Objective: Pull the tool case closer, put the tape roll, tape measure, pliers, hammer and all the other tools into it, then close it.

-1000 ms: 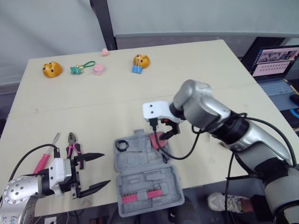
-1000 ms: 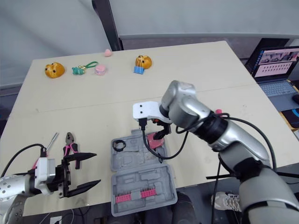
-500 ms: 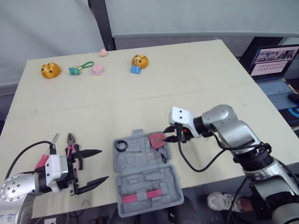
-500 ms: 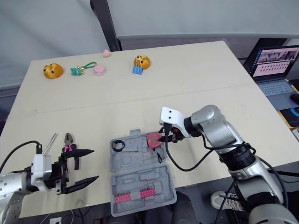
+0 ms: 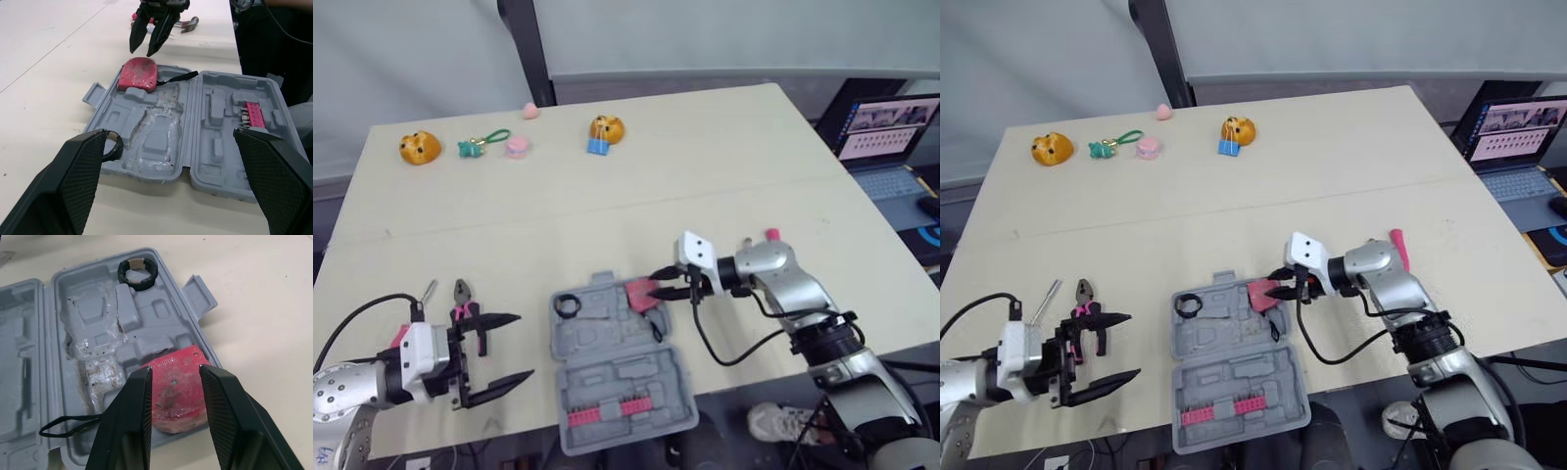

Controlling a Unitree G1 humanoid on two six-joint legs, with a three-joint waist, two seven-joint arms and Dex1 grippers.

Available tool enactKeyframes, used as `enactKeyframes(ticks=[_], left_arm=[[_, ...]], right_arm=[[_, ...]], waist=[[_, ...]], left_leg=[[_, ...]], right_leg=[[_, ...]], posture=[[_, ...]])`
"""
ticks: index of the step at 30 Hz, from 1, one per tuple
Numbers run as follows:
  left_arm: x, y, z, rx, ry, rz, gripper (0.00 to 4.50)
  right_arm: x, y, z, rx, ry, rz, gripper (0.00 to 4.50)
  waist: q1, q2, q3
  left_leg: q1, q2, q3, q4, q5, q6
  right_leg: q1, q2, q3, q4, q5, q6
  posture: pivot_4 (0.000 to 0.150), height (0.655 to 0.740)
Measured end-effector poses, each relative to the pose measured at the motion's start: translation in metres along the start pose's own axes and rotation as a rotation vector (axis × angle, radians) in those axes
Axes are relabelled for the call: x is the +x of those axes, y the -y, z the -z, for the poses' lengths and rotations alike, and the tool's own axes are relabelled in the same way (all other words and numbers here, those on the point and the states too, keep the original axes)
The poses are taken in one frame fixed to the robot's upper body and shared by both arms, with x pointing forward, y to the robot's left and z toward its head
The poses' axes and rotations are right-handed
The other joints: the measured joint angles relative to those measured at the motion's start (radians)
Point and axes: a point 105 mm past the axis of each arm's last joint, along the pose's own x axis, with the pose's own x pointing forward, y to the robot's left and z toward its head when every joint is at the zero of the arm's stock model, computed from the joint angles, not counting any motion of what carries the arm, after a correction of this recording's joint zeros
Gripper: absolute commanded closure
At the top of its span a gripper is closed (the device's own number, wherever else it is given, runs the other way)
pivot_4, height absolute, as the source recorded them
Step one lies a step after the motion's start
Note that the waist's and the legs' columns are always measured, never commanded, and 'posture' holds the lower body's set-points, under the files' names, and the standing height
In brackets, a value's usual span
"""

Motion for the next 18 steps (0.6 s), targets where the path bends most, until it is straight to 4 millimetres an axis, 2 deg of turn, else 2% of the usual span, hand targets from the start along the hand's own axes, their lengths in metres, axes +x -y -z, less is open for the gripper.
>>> enactKeyframes(ticks=[8,18], left_arm=[[-0.003,0.004,0.002,-0.016,-0.013,-0.002,0.0],[-0.006,0.006,0.003,-0.021,-0.021,-0.008,0.0]], right_arm=[[0.008,0.001,0.011,0.014,0.028,-0.016,2.86],[0.015,0.002,0.015,0.034,0.052,-0.022,2.86]], waist=[[0.0,0.0,0.0],[-0.001,0.0,0.0]], left_leg=[[0.0,0.001,0.0,0.0,0.0,0.0],[0.001,0.002,0.0,0.0,0.0,0.0]], right_leg=[[0.0,0.0,0.0,0.0,0.0,0.0],[0.001,0.0,0.0,0.0,0.0,0.0]], posture=[[0.15,0.7155],[0.15,0.7155]])
